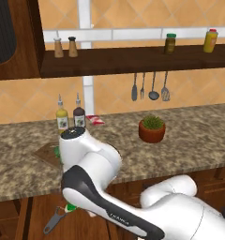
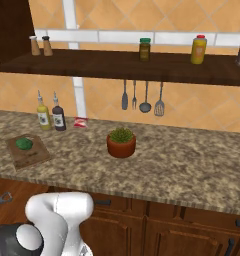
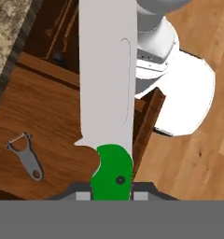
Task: Place the appropriate cutting tool for cutting the broccoli skin on the cutting board.
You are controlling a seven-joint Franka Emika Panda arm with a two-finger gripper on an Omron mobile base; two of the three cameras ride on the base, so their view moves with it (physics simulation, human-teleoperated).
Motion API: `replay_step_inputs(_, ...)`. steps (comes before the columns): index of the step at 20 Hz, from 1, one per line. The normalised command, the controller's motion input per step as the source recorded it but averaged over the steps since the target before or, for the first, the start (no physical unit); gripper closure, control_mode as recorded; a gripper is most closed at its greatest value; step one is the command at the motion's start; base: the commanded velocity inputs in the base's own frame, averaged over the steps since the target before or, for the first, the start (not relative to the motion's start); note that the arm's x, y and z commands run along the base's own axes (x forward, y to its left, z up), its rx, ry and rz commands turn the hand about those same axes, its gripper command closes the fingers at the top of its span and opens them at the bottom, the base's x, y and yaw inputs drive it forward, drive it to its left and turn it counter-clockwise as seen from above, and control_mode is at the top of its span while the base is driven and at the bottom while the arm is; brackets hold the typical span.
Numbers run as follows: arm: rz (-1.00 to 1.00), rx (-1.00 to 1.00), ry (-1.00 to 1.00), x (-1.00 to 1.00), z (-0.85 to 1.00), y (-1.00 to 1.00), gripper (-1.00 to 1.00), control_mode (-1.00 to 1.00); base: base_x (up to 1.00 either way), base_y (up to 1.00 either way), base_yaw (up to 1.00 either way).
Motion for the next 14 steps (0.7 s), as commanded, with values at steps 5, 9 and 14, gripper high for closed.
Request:
replay_step_inputs(5, 0.00, -0.15, 0.11, 0.95, 0.53, 0.19, 1.00, -1.00, 0.00, 0.00, 0.00)
replay_step_inputs(9, 0.00, -0.14, 0.00, 0.90, 0.02, 0.34, 1.00, -1.00, 0.00, 0.00, 0.00)
replay_step_inputs(14, 0.00, -0.04, 0.00, 0.67, -0.53, 0.14, 1.00, -1.00, 0.00, 0.00, 0.00)
